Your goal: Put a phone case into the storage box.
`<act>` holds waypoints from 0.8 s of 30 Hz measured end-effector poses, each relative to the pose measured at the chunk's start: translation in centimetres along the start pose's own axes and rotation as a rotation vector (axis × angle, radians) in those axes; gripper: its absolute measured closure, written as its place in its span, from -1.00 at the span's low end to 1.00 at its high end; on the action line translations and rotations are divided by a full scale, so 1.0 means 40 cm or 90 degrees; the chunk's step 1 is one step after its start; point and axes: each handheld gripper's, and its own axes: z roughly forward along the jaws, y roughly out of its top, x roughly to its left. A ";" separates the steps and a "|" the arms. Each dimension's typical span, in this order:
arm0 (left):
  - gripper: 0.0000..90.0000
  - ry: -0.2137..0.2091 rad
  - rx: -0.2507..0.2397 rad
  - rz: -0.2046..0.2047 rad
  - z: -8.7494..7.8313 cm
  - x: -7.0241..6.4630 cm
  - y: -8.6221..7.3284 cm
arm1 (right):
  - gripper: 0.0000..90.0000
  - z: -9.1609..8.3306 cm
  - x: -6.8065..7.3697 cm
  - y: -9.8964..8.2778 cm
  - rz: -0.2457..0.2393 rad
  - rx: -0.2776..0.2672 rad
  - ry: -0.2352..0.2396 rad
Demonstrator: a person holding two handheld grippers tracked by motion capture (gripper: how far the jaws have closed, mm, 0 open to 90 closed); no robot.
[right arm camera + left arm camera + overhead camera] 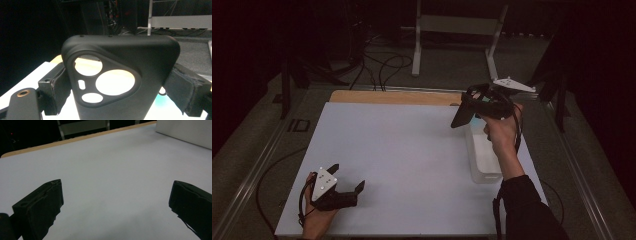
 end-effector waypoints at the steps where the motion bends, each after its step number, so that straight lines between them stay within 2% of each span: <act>1: -1.00 0.000 0.000 0.000 0.000 0.000 0.000 | -0.70 0.002 -0.003 0.002 0.002 -0.001 -0.002; 9: -1.00 0.001 0.000 0.000 -0.001 0.001 0.000 | -0.70 0.013 -0.015 0.014 0.009 -0.009 -0.024; 16: -1.00 0.001 0.000 0.000 0.000 0.000 0.000 | -0.70 0.035 -0.037 0.026 0.004 0.009 -0.062; 24: -1.00 0.002 -0.001 -0.001 0.000 0.000 0.000 | -0.70 0.050 -0.052 0.034 0.005 0.014 -0.083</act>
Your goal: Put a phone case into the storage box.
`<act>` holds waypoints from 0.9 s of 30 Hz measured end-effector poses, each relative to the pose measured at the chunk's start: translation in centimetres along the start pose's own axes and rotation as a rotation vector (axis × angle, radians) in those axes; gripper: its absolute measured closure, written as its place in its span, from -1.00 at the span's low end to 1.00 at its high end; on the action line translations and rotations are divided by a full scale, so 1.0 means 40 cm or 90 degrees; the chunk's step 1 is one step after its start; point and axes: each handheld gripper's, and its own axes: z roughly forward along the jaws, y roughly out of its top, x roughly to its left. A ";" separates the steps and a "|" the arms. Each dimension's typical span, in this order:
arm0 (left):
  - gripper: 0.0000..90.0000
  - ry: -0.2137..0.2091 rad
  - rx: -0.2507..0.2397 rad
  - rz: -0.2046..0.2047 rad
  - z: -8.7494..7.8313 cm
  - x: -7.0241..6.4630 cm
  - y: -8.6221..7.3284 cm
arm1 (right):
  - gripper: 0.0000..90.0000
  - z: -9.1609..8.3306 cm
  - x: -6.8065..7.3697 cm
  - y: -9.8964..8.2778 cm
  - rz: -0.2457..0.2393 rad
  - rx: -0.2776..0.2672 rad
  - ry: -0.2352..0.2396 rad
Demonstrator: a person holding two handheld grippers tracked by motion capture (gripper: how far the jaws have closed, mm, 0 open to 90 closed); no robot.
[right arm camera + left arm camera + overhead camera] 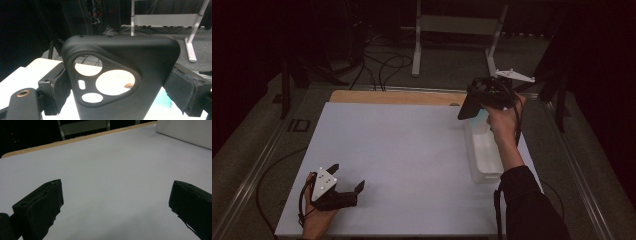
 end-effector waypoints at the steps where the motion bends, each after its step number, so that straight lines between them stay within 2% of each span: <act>1: -1.00 0.000 0.000 0.000 0.000 0.000 0.000 | -0.70 0.002 -0.002 0.000 0.002 0.001 -0.001; 9: -1.00 0.000 -0.001 -0.001 0.000 0.000 0.000 | -0.70 0.016 -0.004 0.006 -0.019 0.013 -0.020; 27: -1.00 0.002 -0.004 -0.003 -0.001 0.002 0.000 | -0.70 0.038 -0.045 -0.008 -0.022 0.032 -0.067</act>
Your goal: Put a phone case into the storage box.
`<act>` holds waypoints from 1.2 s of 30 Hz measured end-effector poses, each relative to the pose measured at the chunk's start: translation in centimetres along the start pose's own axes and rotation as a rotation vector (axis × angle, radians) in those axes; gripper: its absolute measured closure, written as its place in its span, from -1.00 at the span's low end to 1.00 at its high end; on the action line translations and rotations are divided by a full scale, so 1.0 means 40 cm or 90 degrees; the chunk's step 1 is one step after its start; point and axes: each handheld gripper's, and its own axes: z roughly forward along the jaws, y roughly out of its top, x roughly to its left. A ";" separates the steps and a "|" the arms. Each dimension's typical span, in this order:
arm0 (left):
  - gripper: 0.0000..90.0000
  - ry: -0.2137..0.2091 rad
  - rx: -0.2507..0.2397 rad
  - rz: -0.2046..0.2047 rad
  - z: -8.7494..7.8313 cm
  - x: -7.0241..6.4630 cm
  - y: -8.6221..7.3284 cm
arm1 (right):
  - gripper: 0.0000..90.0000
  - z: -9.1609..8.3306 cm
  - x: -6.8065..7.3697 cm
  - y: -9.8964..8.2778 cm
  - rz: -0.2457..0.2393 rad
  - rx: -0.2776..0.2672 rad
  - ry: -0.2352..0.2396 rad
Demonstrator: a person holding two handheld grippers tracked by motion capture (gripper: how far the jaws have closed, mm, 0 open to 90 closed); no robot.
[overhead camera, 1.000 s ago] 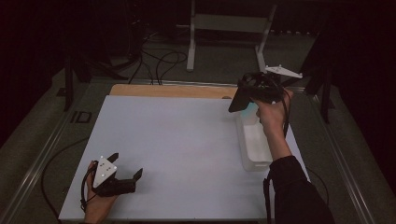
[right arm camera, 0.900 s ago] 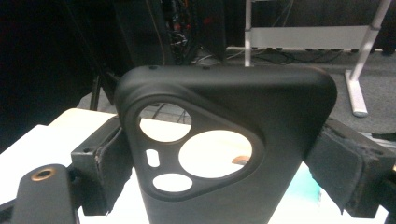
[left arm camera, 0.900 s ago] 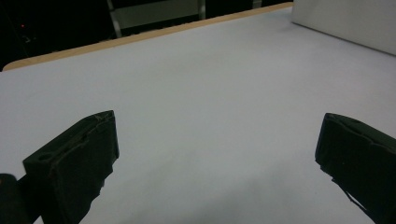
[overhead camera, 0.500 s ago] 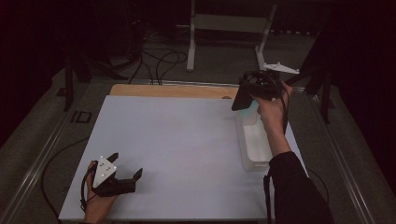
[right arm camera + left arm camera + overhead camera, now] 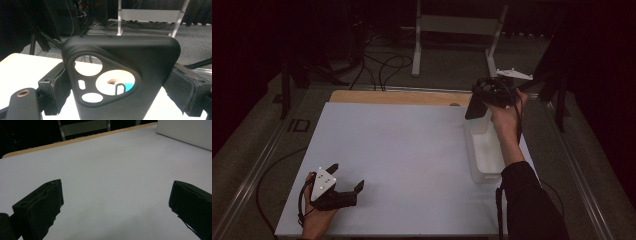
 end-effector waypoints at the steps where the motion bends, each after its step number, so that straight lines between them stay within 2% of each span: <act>1: -1.00 0.000 0.000 0.000 0.000 0.000 0.000 | -0.70 0.001 -0.003 -0.001 0.002 0.000 -0.003; 19: -1.00 0.003 -0.004 -0.002 -0.004 0.002 0.000 | -0.70 0.021 -0.041 -0.029 0.011 0.023 -0.044; 36: -1.00 0.003 -0.005 -0.003 -0.003 0.003 0.000 | -0.70 0.058 -0.048 -0.074 0.018 0.051 -0.054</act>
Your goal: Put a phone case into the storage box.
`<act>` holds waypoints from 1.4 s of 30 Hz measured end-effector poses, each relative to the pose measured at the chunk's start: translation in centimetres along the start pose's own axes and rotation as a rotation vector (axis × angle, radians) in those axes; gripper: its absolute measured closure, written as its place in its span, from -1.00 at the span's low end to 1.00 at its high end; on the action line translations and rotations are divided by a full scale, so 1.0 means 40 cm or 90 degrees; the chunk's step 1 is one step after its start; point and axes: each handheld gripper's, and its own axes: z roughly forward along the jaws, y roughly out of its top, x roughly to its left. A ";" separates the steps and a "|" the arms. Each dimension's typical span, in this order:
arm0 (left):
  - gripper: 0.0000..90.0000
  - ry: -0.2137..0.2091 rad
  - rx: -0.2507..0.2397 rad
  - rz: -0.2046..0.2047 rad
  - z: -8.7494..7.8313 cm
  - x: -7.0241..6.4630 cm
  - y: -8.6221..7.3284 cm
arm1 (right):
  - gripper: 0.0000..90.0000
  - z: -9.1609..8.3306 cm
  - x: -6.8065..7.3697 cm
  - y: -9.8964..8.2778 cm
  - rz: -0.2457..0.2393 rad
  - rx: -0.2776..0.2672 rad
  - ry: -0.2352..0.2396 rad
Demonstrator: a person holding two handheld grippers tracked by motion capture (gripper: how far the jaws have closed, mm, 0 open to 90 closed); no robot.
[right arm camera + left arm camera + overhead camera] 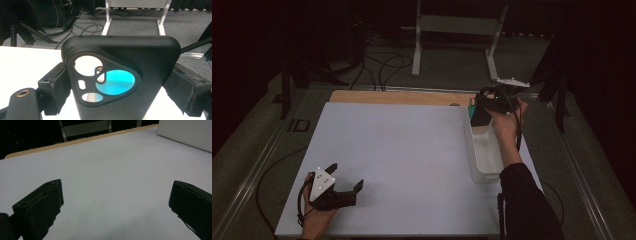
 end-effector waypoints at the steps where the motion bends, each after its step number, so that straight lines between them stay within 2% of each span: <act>1: -1.00 0.000 0.000 0.000 0.000 0.000 0.000 | -0.70 0.002 0.000 -0.002 -0.001 0.002 -0.001; 29: -1.00 0.002 -0.001 -0.001 0.001 -0.001 0.000 | -0.71 0.052 -0.002 -0.063 0.011 0.038 -0.012; 42: -1.00 0.001 -0.001 -0.002 -0.002 0.002 -0.002 | -0.71 0.083 0.009 -0.080 -0.005 0.054 -0.032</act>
